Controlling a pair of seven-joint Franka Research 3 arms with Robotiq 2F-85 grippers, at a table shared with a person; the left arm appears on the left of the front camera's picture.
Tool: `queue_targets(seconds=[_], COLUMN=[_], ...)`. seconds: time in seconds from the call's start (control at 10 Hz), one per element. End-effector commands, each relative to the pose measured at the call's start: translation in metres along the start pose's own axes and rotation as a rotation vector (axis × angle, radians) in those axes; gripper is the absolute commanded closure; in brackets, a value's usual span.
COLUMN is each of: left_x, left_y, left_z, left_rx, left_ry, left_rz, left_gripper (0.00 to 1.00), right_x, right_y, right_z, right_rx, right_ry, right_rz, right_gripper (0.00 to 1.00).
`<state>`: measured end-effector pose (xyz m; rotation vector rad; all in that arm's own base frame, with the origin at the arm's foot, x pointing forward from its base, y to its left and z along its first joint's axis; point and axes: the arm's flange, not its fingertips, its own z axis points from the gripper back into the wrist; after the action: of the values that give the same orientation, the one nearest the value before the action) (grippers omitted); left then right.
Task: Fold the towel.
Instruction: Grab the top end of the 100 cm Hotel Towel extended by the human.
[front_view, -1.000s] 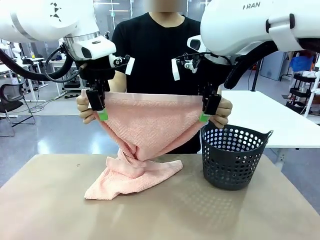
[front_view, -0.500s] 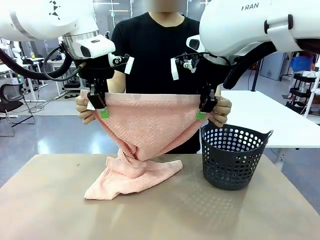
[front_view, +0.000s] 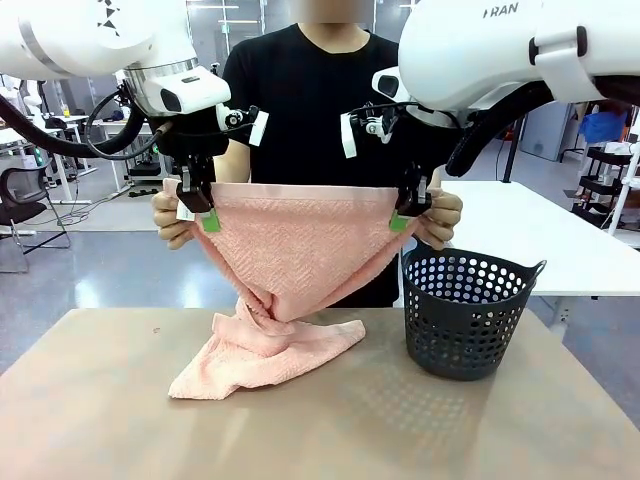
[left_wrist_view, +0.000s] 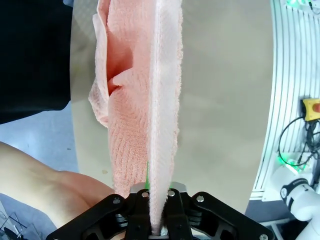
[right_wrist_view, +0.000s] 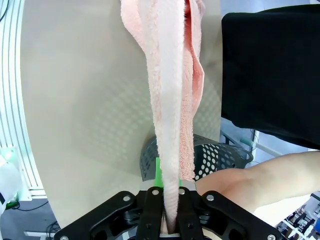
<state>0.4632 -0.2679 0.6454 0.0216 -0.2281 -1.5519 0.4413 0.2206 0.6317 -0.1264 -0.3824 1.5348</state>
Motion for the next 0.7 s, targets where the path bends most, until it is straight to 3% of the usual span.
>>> queue_targets(seconds=[0.0, 0.1, 0.2, 0.6], left_x=[-0.007, -0.015, -0.002, -0.002], left_y=[-0.001, -0.005, 0.001, 0.001], left_z=[0.005, 0.001, 0.000, 0.000], left_rx=[-0.014, -0.014, -0.002, -0.002], left_ry=[-0.033, -0.048, -0.005, -0.005], left_rz=[0.027, 0.000, 0.007, 0.007], left_gripper=[1.00, 1.00, 1.00, 1.00], right_x=[0.000, -0.011, 0.000, 0.000], right_y=[0.003, 0.007, 0.000, 0.000], right_z=[0.001, -0.001, 0.001, 0.001], right_rx=[-0.016, -0.006, -0.002, -0.002], right_ry=[-0.047, -0.030, -0.011, -0.011], right_rz=[-0.048, -0.085, -0.006, -0.006], right_gripper=[1.00, 1.00, 1.00, 1.00])
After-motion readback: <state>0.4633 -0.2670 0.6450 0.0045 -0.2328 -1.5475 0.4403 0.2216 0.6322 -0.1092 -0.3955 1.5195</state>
